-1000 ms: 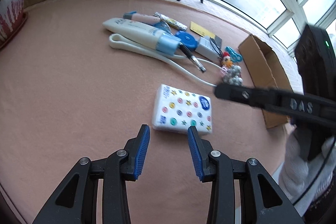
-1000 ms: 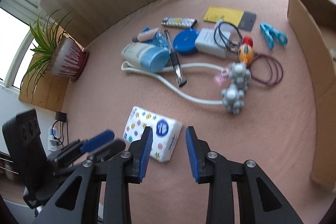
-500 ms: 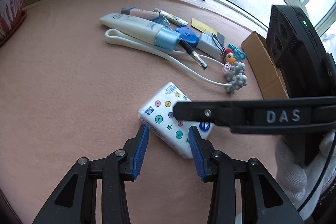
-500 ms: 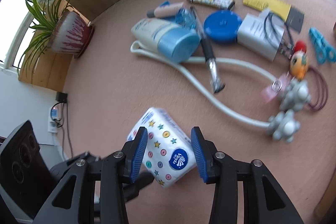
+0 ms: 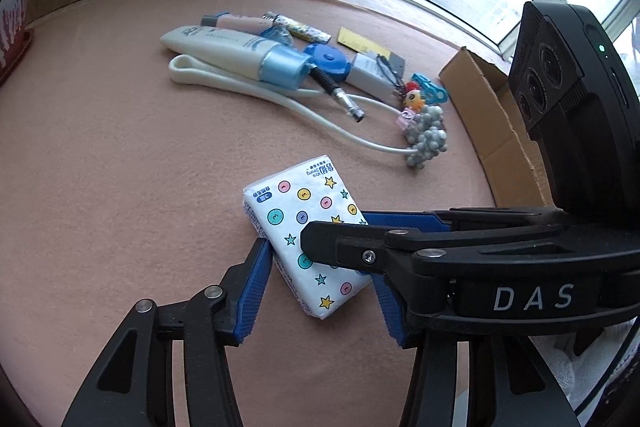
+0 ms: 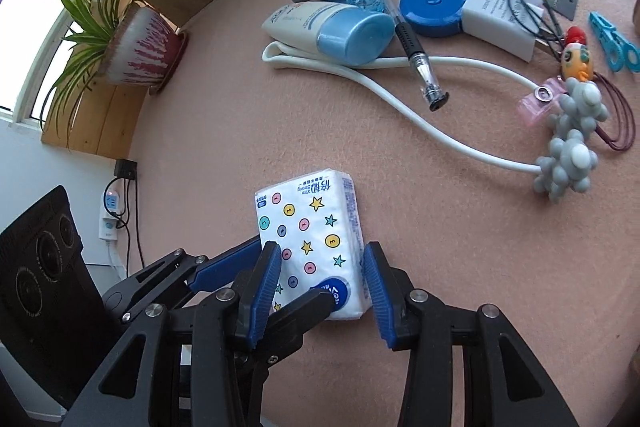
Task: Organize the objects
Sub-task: 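Lift the tissue pack with the right gripper and carry it over the box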
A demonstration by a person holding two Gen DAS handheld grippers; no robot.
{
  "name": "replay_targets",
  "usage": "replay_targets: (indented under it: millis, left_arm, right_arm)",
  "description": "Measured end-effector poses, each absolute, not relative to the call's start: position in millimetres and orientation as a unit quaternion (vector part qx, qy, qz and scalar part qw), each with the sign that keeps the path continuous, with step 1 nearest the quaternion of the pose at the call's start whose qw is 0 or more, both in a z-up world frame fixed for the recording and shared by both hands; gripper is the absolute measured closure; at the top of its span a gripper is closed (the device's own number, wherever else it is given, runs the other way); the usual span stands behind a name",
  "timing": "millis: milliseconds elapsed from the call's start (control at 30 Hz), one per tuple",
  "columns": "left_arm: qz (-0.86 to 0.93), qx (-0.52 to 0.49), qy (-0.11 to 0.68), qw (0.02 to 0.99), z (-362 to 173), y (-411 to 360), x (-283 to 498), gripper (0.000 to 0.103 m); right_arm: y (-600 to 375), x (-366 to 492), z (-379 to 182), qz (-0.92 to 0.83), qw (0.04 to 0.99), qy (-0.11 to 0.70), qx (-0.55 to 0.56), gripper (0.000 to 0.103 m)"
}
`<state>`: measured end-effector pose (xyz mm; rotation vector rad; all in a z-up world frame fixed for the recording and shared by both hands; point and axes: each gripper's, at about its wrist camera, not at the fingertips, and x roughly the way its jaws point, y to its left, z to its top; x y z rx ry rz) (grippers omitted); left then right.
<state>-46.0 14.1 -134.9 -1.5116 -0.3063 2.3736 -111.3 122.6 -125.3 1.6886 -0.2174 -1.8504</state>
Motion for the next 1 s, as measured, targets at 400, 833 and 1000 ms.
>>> replay_targets:
  millis: [400,833,1000]
  left_arm:
    - [0.848,-0.475,-0.066,0.227,-76.7,96.6,-58.7,0.050]
    - [0.844,-0.436,-0.025,0.311,-42.5,225.0,-86.4,0.050]
    - [0.835,-0.440,-0.014,0.330,-47.3,270.9,-90.8,0.050]
  right_arm:
    - [203.1,-109.2,-70.8,-0.756,0.269,-0.119,0.585,0.063]
    - [310.5,-111.4,-19.8,-0.814,0.192,-0.151,0.527,0.063]
    - [347.0,-114.7,-21.3,-0.821,0.161,-0.160,0.524,0.063]
